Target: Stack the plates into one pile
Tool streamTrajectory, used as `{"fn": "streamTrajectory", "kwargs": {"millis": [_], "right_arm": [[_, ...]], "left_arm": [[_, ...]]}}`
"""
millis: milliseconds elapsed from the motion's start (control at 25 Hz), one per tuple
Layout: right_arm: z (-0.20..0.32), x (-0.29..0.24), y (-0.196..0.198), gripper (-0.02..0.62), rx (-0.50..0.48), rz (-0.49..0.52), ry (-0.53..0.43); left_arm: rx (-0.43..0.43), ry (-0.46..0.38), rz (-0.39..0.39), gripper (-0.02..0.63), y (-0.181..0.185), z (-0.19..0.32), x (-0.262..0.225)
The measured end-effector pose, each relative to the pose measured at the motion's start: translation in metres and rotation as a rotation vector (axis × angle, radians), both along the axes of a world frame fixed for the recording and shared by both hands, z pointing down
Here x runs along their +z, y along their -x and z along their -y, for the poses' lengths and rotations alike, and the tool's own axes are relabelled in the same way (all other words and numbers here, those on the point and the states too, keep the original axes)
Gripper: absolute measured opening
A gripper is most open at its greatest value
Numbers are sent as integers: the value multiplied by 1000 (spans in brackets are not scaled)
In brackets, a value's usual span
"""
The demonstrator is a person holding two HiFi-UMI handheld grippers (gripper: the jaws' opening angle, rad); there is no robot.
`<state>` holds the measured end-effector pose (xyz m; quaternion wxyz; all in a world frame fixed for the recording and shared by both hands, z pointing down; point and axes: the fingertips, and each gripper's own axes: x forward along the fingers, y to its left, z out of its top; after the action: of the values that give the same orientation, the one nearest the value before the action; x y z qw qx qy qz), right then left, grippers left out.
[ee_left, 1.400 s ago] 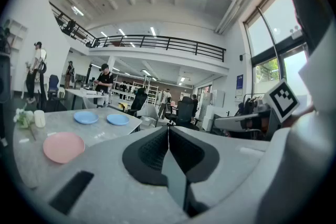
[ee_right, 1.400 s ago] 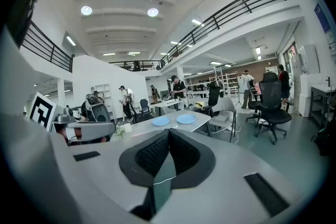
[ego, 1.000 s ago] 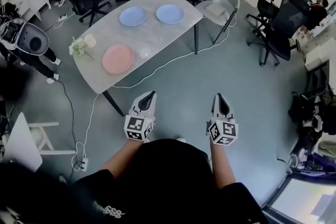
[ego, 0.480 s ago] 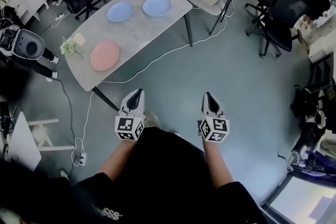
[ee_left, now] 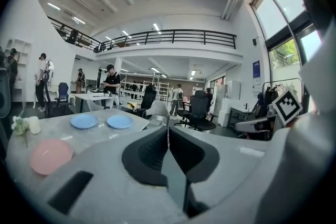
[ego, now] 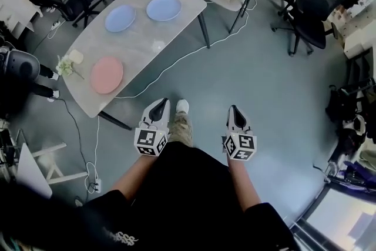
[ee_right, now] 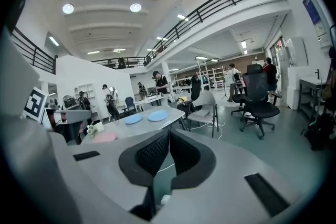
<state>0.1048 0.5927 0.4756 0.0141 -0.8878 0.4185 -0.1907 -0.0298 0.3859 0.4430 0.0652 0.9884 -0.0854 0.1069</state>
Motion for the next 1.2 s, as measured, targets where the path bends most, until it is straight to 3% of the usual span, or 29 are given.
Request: {"fn": "streamTrajectory", "kwargs": {"millis": [240, 400, 680, 960, 1200], "right_arm": [[63, 3, -57, 14, -43, -12, 70], [131, -13, -81, 14, -131, -50, 86], [206, -3, -99, 14, -223, -12, 120], [257, 3, -142, 14, -237, -29, 177], [309, -11, -162, 14, -249, -77, 183]], "left_arm": [[23, 49, 4, 18, -68, 56, 23], [23, 56, 1, 18, -97, 101, 30], [-11, 128, -5, 18, -118, 156, 43], [32, 128, 20, 18, -149, 197, 52], [4, 119, 4, 17, -162, 250, 38]]}}
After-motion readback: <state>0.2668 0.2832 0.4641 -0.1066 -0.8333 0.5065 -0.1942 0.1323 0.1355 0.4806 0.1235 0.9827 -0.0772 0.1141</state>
